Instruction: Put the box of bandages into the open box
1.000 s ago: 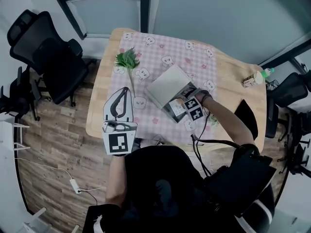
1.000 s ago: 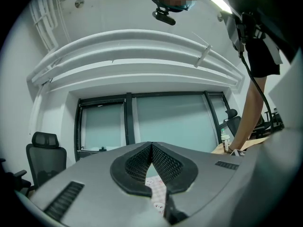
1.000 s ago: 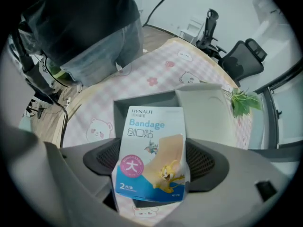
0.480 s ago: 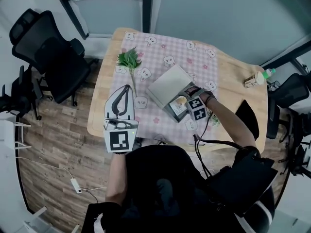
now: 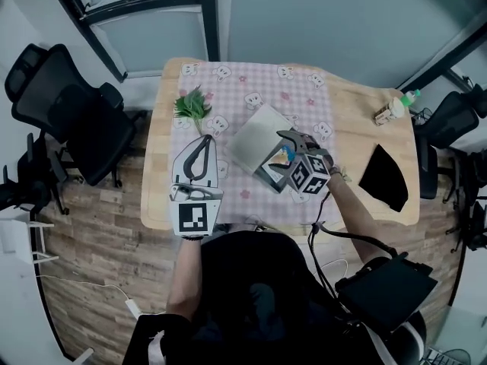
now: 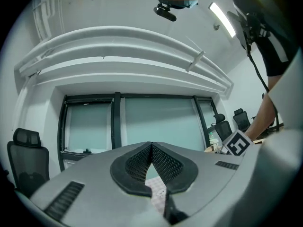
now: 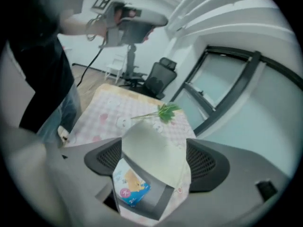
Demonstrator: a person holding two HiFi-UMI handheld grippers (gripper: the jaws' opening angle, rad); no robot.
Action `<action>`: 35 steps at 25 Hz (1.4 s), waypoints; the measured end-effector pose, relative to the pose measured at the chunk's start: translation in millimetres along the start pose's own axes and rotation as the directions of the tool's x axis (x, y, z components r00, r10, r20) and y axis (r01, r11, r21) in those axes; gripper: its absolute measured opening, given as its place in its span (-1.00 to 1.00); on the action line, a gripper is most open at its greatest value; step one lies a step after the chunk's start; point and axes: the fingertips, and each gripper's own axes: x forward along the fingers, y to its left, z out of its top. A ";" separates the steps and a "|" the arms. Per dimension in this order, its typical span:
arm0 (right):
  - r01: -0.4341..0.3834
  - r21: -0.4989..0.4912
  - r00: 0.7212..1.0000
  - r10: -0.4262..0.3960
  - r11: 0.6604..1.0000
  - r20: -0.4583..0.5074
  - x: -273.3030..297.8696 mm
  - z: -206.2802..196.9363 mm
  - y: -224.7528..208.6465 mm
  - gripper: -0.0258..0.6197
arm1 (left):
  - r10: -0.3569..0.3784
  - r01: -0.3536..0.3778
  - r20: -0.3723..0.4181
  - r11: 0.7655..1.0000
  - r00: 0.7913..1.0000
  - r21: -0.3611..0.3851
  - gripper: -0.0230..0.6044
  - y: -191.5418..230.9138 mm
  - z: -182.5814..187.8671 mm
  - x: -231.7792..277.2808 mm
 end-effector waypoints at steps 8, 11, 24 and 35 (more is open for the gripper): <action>0.353 0.433 0.883 -0.449 0.829 0.140 -85.1 55.6 -65.8 0.13 | -0.109 0.110 0.016 0.994 0.994 -0.029 -0.92 -15.2 2.6 23.3; 0.403 0.590 0.794 -0.588 0.699 0.155 -120.3 63.0 -80.1 0.11 | -0.145 0.146 0.026 0.989 0.989 -0.015 -0.92 -21.6 0.7 29.1; 0.590 0.782 0.394 -0.917 0.202 -0.060 -209.8 62.0 -86.5 -0.82 | -0.235 0.237 0.048 0.971 0.971 -0.037 -0.92 -33.9 5.8 39.0; 0.547 0.828 0.385 -0.916 0.127 -0.113 -204.6 59.5 -80.6 -0.91 | -0.227 0.230 0.048 0.972 0.973 -0.054 -0.92 -23.2 1.3 35.1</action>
